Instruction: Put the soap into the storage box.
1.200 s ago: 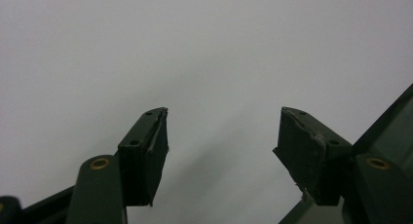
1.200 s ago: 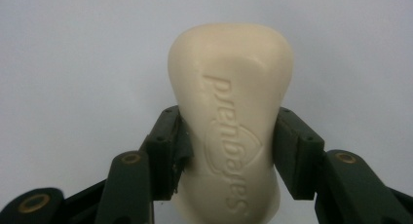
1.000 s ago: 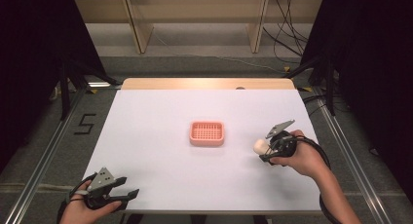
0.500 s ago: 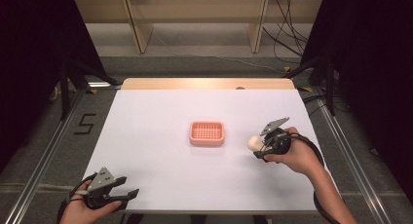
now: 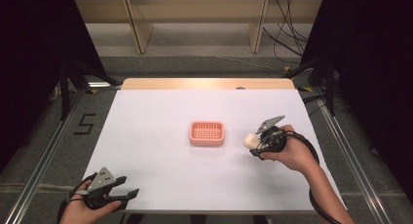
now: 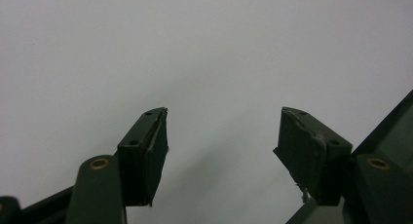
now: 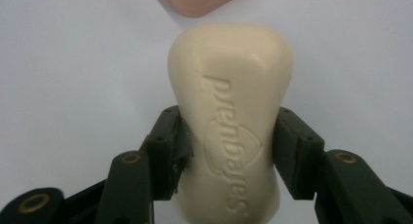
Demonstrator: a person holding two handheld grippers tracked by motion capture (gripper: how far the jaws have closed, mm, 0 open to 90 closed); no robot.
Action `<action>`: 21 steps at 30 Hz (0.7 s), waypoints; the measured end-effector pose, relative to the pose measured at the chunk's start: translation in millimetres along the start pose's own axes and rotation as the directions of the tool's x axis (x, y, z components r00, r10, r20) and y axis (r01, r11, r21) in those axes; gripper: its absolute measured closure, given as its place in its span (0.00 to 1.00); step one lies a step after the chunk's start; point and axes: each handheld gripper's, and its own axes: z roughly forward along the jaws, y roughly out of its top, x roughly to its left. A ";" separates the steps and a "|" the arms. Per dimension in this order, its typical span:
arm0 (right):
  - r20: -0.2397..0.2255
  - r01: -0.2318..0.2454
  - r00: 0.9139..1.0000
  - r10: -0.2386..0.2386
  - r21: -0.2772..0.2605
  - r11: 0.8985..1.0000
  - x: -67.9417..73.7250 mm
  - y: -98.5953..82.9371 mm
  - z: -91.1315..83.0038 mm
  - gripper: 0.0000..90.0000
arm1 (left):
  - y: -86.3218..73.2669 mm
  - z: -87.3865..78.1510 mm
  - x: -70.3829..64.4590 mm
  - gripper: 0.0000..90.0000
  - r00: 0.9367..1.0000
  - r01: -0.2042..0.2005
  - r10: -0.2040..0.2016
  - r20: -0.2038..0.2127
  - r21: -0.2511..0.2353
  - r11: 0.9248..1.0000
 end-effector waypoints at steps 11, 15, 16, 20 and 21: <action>-0.008 0.010 1.000 -0.010 -0.003 1.000 1.2 8.7 2.1 0.56 | -0.3 1.0 -0.8 0.39 1.000 0.012 -0.012 0.004 -0.007 1.000; -0.010 0.035 0.999 -0.035 -0.015 0.999 0.3 11.3 4.4 0.56 | -0.3 1.1 -1.1 0.39 1.000 0.012 -0.012 0.006 -0.008 1.000; -0.011 0.026 1.000 -0.026 -0.010 1.000 0.9 12.0 4.1 0.56 | -0.2 0.6 -0.4 0.39 1.000 0.004 -0.004 0.004 -0.001 1.000; -0.011 0.053 0.999 -0.053 -0.023 0.998 -0.8 14.1 6.7 0.56 | -0.3 0.2 0.1 0.39 1.000 0.002 -0.002 0.002 0.001 1.000; -0.011 0.036 0.999 -0.036 -0.015 0.999 0.3 14.7 6.1 0.56 | -0.2 0.1 0.0 0.39 1.000 0.001 -0.001 0.003 0.000 1.000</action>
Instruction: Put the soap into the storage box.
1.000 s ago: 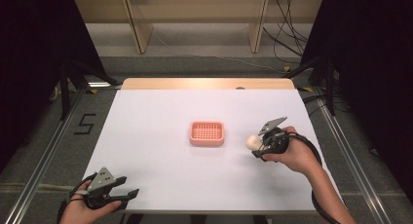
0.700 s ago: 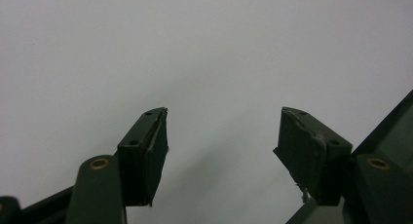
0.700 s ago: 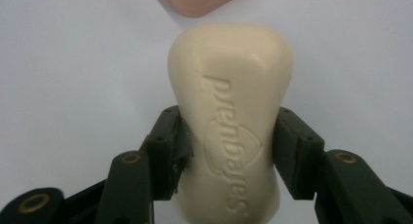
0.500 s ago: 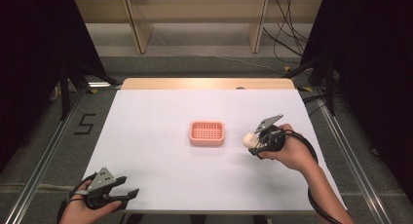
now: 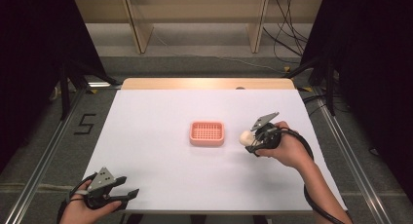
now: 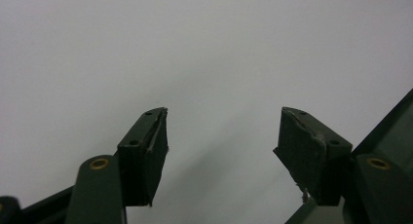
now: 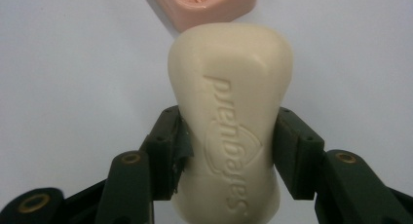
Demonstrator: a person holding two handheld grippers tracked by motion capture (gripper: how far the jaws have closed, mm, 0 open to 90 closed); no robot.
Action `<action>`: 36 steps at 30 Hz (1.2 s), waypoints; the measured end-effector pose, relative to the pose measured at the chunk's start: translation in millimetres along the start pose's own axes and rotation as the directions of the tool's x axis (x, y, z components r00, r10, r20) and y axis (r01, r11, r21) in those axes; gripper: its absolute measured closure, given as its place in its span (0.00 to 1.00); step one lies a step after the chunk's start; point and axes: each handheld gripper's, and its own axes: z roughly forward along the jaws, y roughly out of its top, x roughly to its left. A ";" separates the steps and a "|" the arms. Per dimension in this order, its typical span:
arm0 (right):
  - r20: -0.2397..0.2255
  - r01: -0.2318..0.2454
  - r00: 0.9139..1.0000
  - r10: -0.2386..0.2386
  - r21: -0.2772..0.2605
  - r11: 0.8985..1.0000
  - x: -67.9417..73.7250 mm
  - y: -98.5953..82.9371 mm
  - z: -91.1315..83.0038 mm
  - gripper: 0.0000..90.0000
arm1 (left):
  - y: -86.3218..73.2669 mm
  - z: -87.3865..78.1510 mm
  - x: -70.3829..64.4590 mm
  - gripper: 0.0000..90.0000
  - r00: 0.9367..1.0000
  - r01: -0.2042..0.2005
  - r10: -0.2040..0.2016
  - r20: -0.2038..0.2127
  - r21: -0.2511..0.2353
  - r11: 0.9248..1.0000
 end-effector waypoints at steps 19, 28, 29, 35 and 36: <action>0.016 0.037 0.999 -0.037 -0.015 0.999 1.1 12.6 4.4 0.56 | 0.1 0.6 -0.8 0.39 1.000 0.007 -0.007 0.002 -0.011 1.000; 0.024 0.041 0.999 -0.041 -0.014 0.999 1.3 18.3 5.6 0.56 | 0.1 0.8 -2.1 0.39 1.000 0.028 -0.027 0.003 -0.010 1.000; 0.018 0.049 0.999 -0.049 -0.017 0.999 1.0 18.6 6.1 0.56 | 0.3 0.5 -1.5 0.39 1.000 0.017 -0.017 0.001 -0.009 1.000; 0.023 0.054 0.998 -0.054 -0.019 0.998 1.5 22.8 8.2 0.56 | 0.3 1.0 -1.9 0.39 1.000 0.024 -0.024 0.006 -0.011 1.000; 0.022 0.061 0.998 -0.061 -0.015 0.998 1.5 23.1 8.2 0.56 | 0.2 1.2 -2.0 0.39 1.000 0.027 -0.027 0.007 -0.011 1.000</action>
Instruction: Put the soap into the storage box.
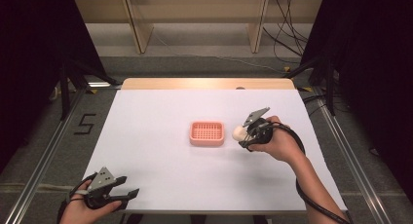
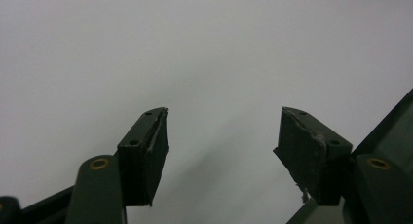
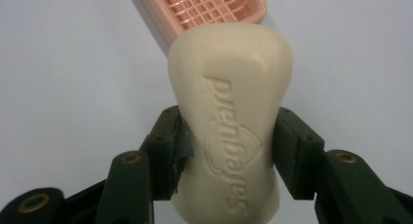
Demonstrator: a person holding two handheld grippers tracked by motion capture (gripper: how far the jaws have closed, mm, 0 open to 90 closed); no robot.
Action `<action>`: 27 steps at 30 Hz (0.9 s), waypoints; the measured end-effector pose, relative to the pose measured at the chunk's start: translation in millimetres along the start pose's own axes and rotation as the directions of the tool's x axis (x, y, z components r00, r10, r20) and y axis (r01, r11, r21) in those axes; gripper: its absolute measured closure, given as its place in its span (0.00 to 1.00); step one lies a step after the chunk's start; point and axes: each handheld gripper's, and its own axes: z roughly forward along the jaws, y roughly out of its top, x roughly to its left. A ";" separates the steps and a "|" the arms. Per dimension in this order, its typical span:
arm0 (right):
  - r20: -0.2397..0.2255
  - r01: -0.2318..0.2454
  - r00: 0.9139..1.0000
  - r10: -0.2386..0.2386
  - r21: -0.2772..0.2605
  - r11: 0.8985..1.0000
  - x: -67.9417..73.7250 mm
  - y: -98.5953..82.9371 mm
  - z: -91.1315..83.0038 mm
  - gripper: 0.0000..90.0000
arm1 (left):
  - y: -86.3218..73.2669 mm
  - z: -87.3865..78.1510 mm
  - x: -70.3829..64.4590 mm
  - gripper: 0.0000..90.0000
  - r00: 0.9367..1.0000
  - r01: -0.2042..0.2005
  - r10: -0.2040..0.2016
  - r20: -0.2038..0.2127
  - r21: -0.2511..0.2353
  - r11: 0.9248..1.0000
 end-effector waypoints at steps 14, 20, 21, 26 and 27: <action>-0.007 0.014 1.000 -0.014 -0.005 1.000 -0.3 5.6 5.0 0.56 | 0.2 -0.1 0.0 0.39 1.000 0.000 0.000 0.001 0.002 1.000; -0.025 0.017 1.000 -0.016 0.011 1.000 -1.3 6.7 6.8 0.56 | 0.5 -0.7 0.7 0.39 1.000 -0.015 0.015 -0.006 -0.001 1.000; -0.006 0.009 1.000 -0.009 0.010 1.000 0.5 7.0 6.0 0.56 | 0.3 -0.5 0.0 0.39 1.000 -0.006 0.006 -0.004 0.000 1.000; -0.011 0.034 0.999 -0.034 0.009 0.999 0.2 9.3 8.8 0.56 | 0.4 -0.7 0.5 0.39 1.000 -0.012 0.012 -0.006 0.000 1.000; -0.009 0.034 0.999 -0.034 0.006 0.999 0.6 9.7 8.7 0.56 | 0.5 -0.7 0.7 0.39 1.000 -0.015 0.015 -0.006 -0.001 1.000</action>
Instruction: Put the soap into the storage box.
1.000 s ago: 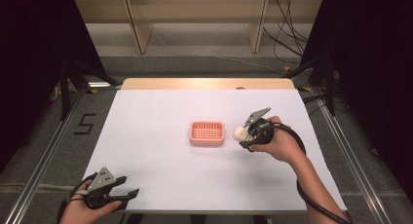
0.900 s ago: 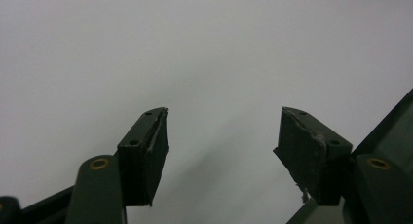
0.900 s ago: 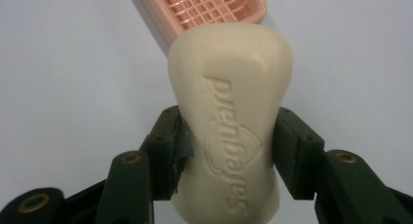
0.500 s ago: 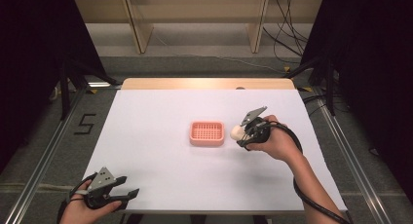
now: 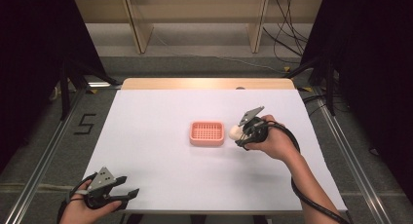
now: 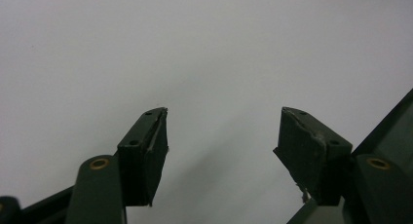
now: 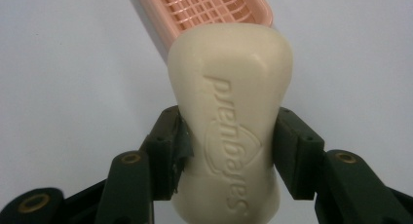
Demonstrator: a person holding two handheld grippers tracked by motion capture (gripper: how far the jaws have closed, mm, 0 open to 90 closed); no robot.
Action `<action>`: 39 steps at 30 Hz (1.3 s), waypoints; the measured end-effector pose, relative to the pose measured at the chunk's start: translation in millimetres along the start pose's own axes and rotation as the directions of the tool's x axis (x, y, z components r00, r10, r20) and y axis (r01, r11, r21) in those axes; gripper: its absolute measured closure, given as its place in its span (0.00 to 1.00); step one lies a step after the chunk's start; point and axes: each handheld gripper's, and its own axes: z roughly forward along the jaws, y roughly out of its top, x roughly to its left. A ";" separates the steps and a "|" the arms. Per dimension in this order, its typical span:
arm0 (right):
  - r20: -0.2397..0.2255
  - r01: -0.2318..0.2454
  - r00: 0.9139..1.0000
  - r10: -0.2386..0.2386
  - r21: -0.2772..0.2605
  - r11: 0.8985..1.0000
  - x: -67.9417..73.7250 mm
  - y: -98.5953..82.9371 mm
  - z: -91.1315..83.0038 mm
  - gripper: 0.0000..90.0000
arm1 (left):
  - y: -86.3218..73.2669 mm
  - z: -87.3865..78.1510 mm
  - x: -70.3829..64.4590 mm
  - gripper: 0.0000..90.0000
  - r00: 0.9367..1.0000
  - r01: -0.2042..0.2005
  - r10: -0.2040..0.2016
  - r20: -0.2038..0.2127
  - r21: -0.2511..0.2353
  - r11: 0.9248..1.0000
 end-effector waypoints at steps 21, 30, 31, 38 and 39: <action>0.003 0.043 0.999 -0.043 0.016 0.999 -1.3 5.8 5.3 0.56 | 0.0 0.1 0.0 0.39 1.000 -0.001 0.001 0.001 -0.001 1.000; -0.003 0.048 0.999 -0.047 0.033 0.998 -0.9 9.1 7.1 0.56 | 0.0 0.2 -0.1 0.39 1.000 0.002 -0.002 0.001 -0.001 1.000; 0.002 0.075 0.997 -0.075 0.022 0.997 -2.4 9.9 8.3 0.56 | 0.0 0.3 -0.1 0.39 1.000 0.002 -0.002 0.001 -0.002 1.000; 0.003 0.084 0.996 -0.084 0.029 0.996 -2.3 13.5 9.2 0.56 | -0.1 0.3 0.0 0.39 1.000 0.003 -0.003 0.001 -0.004 1.000; 0.010 0.084 0.996 -0.084 0.027 0.996 -2.6 14.2 9.7 0.56 | 0.0 0.3 0.0 0.39 1.000 0.003 -0.003 0.001 -0.003 1.000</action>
